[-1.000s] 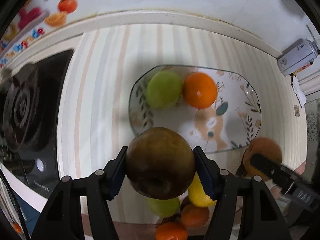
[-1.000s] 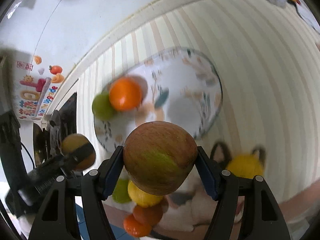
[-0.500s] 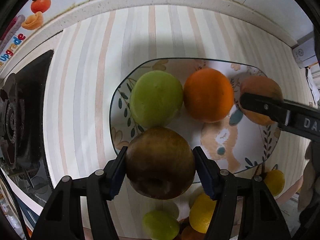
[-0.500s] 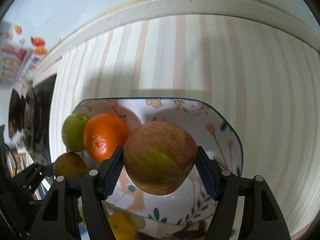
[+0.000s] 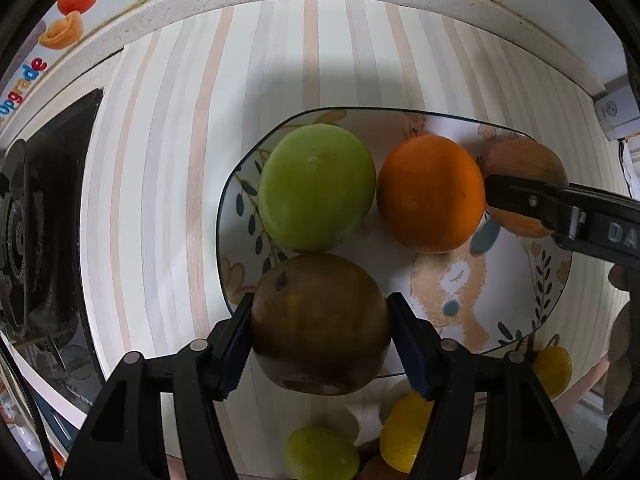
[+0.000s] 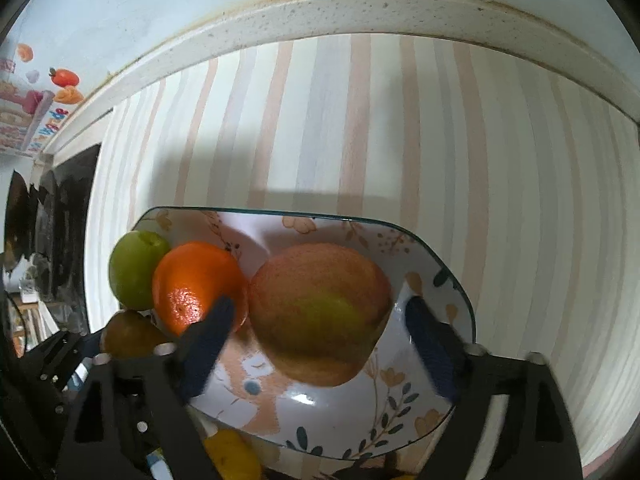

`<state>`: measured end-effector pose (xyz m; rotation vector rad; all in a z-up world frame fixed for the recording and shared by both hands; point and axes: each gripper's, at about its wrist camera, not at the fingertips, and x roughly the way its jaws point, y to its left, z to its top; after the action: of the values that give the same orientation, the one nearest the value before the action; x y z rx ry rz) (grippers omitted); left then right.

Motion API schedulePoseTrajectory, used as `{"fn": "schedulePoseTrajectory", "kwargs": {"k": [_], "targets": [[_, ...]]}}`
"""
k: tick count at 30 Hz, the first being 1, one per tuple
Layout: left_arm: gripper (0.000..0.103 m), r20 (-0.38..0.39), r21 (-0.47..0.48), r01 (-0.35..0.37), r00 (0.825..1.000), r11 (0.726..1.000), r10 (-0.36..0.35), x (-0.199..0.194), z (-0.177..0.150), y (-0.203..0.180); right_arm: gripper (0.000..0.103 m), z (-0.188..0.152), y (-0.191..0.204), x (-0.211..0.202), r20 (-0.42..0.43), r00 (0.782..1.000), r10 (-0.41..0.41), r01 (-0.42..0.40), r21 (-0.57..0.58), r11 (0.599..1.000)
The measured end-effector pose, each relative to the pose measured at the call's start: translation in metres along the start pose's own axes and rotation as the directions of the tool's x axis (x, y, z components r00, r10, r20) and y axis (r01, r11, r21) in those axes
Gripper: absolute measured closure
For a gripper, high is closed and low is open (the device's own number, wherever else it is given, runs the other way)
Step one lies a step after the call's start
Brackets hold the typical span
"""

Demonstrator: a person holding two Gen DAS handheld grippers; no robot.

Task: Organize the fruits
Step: 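Place the red apple on the plate while the left tool places the brown pear there, then move both open tools back toward the remaining fruits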

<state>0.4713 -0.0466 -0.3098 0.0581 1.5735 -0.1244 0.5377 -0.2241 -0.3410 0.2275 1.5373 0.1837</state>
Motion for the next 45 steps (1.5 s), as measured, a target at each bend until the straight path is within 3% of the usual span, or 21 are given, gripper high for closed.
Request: {"fn": "schedulePoseTrajectory", "kwargs": {"k": [4, 6, 8, 10, 15, 27, 41, 45], "targets": [[0.040, 0.015, -0.009, 0.008, 1.000, 1.000, -0.008, -0.008, 0.001, 0.003, 0.009, -0.007, -0.007, -0.012, 0.026, 1.000, -0.010, 0.009, 0.042, 0.999], [0.034, 0.041, -0.006, 0.008, 0.999, 1.000, -0.008, -0.016, -0.001, 0.003, 0.009, -0.015, -0.011, -0.021, 0.044, 0.999, -0.007, 0.004, 0.062, 0.998], [0.016, 0.060, -0.005, 0.009, 0.998, 1.000, -0.008, -0.026, -0.003, 0.004, 0.009, -0.025, -0.009, -0.028, 0.061, 0.998, -0.028, 0.024, 0.067, 0.997], [0.012, 0.081, -0.009, 0.004, 0.997, 1.000, -0.003, -0.036, -0.006, 0.006, 0.009, -0.038, -0.007, -0.037, 0.079, 0.994, -0.078, 0.074, 0.058, 0.996], [0.012, 0.129, -0.031, -0.017, 0.991, 0.999, 0.021, -0.056, -0.017, 0.014, 0.008, -0.078, 0.002, -0.054, 0.091, 0.983, -0.161, 0.159, 0.029, 0.987], [0.012, 0.231, -0.055, -0.052, 0.971, 0.997, 0.064, -0.094, -0.096, 0.015, 0.008, -0.174, 0.023, -0.108, 0.205, 0.956, -0.211, 0.210, 0.026, 0.977], [0.012, 0.385, -0.059, -0.026, 0.922, 0.998, 0.047, -0.162, -0.174, 0.006, 0.008, -0.250, 0.049, -0.198, 0.367, 0.912, -0.185, 0.189, 0.027, 0.982], [0.012, 0.427, -0.064, -0.013, 0.903, 0.998, 0.039, -0.182, -0.193, 0.005, 0.008, -0.273, 0.056, -0.223, 0.420, 0.887, -0.191, 0.198, 0.028, 0.980]]}}
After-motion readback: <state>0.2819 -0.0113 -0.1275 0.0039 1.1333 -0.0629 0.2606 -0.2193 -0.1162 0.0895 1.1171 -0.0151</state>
